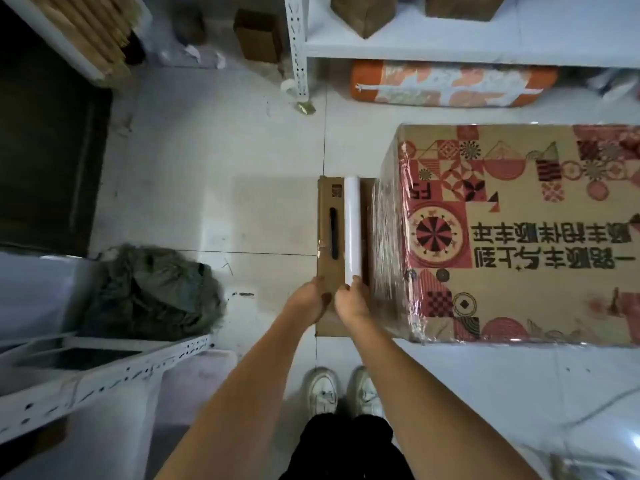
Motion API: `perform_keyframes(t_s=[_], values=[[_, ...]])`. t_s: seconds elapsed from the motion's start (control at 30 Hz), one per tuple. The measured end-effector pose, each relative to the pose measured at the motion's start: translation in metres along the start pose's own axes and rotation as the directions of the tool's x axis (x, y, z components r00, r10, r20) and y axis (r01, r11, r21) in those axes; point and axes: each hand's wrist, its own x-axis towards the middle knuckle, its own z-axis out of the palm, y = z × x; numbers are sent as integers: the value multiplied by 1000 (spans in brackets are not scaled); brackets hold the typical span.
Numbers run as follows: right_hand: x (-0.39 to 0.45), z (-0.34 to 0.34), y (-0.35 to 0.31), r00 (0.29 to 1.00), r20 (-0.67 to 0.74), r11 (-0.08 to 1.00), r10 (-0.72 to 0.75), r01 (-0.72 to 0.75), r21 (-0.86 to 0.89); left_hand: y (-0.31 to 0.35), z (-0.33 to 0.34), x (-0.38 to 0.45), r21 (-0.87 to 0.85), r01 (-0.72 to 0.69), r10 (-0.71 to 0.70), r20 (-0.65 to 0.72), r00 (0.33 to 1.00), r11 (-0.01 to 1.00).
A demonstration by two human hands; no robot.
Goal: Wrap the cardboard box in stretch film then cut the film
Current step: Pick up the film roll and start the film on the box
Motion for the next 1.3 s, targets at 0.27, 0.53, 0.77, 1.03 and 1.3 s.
perform_keyframes(t_s=[0.27, 0.53, 0.77, 1.03, 1.3], values=[[78, 45, 43, 959, -280, 998, -48, 36, -47, -8, 50, 81, -317, 6, -27, -60, 998, 949], [102, 59, 64, 920, -392, 994, -27, 66, 88, -7, 69, 111, -564, -72, 29, -85, 996, 823], [97, 63, 62, 911, -413, 957, 1, 119, 265, -5, 71, 123, -588, -1, 3, 2, 1000, 809], [69, 59, 57, 943, -330, 935, -35, 147, 323, -6, 68, 111, -612, 13, -7, 12, 1000, 791], [27, 40, 53, 968, -211, 954, -133, 183, 236, -15, 41, 69, -693, 38, -61, -9, 998, 720]])
